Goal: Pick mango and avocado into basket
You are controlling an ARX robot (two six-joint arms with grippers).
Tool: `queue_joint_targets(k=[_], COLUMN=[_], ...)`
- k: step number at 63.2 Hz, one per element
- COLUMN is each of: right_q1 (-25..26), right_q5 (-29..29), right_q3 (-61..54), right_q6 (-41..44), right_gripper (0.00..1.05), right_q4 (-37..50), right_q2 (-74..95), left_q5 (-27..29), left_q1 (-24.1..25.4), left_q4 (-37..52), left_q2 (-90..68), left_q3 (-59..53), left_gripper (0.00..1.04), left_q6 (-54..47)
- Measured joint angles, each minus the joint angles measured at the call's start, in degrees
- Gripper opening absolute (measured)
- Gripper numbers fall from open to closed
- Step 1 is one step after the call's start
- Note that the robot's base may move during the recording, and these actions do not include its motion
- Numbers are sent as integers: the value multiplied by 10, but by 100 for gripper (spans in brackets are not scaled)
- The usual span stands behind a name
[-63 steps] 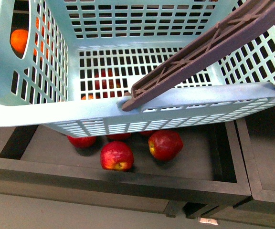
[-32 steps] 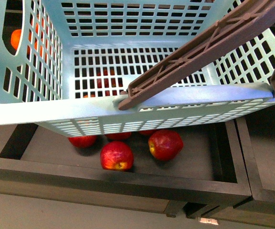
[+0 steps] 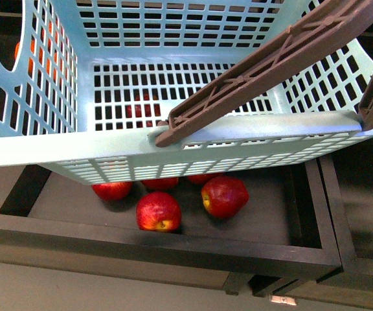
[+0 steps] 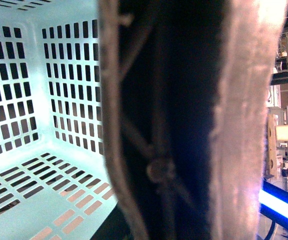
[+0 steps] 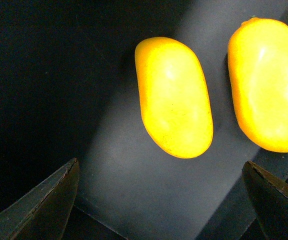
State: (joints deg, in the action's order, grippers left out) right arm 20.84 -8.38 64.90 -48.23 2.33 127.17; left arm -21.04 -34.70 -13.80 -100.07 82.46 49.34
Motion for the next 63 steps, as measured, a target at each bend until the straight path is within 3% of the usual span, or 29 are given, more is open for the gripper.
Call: queue_joint_targets(k=[63], right_q1=[17], right_q5=[-17], right_q3=[141], right_q6=[-22], right_gripper=[96], right_q4=[-40], right_q2=[168], left_q5=[0], left_q1=[0], left_q4=[0], left_q2=[0], left_q3=[0], left_gripper=[13], left_q6=[0])
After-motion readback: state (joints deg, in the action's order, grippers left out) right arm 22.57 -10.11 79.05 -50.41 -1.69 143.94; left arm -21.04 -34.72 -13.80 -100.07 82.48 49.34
